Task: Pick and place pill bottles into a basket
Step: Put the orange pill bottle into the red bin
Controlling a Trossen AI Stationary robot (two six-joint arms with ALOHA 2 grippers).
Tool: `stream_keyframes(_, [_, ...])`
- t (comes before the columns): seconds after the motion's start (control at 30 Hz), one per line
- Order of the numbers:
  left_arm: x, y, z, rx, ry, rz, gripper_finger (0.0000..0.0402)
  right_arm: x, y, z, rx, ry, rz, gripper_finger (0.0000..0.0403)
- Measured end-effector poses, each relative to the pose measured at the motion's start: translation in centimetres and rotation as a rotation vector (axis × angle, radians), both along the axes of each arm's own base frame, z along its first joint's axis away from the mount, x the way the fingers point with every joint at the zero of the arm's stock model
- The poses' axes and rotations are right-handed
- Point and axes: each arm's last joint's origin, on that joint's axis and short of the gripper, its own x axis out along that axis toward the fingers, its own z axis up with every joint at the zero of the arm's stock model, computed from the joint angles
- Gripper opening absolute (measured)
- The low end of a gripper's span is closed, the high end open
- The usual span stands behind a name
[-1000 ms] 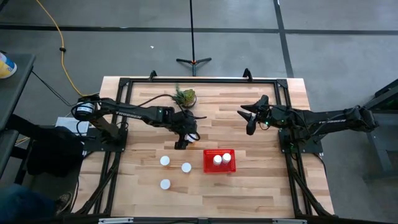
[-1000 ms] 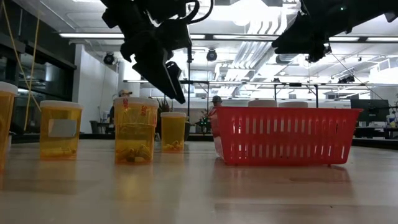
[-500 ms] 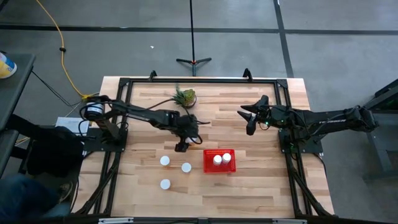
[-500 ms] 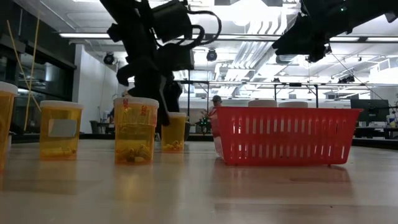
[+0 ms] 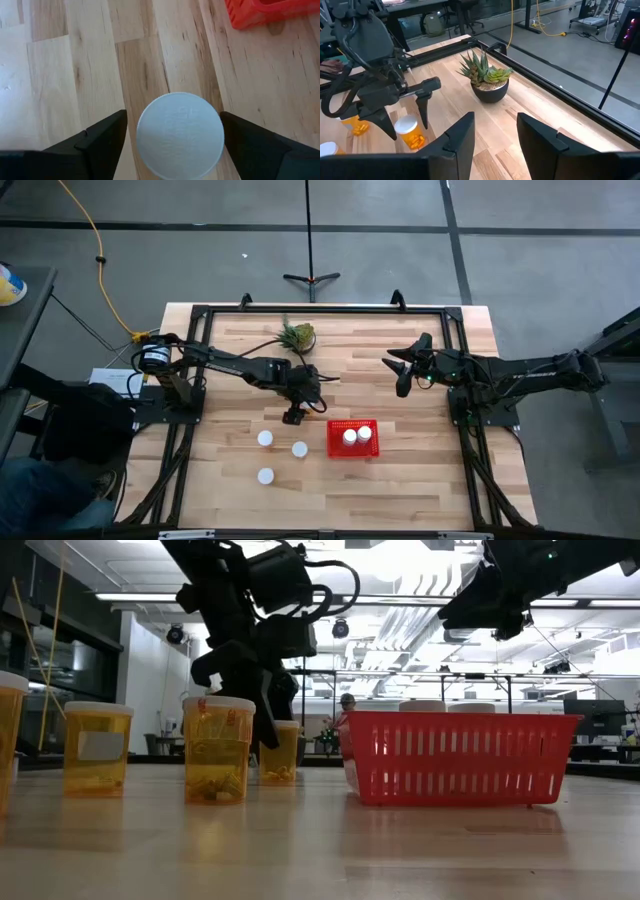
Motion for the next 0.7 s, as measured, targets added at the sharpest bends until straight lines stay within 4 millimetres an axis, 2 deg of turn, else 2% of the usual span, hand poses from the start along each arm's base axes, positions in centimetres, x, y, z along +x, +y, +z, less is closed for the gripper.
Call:
stream_keyframes(0.23, [0.6, 0.0, -0.6, 0.008, -0.025, -0.014, 0.0326, 0.0, 0.0, 0.0, -0.003, 0.005, -0.010, 0.0138])
stream_keyframes(0.47, [0.4, 0.0, -1.3, 0.006, 0.020, -0.015, 0.0311, 0.0, 0.0, 0.0, -0.002, 0.005, -0.007, 0.0138])
stream_keyframes(0.7, [0.6, 0.0, -1.2, 0.006, 0.007, -0.015, 0.0303, 0.0, 0.0, -0.1, -0.002, 0.009, -0.007, 0.0138])
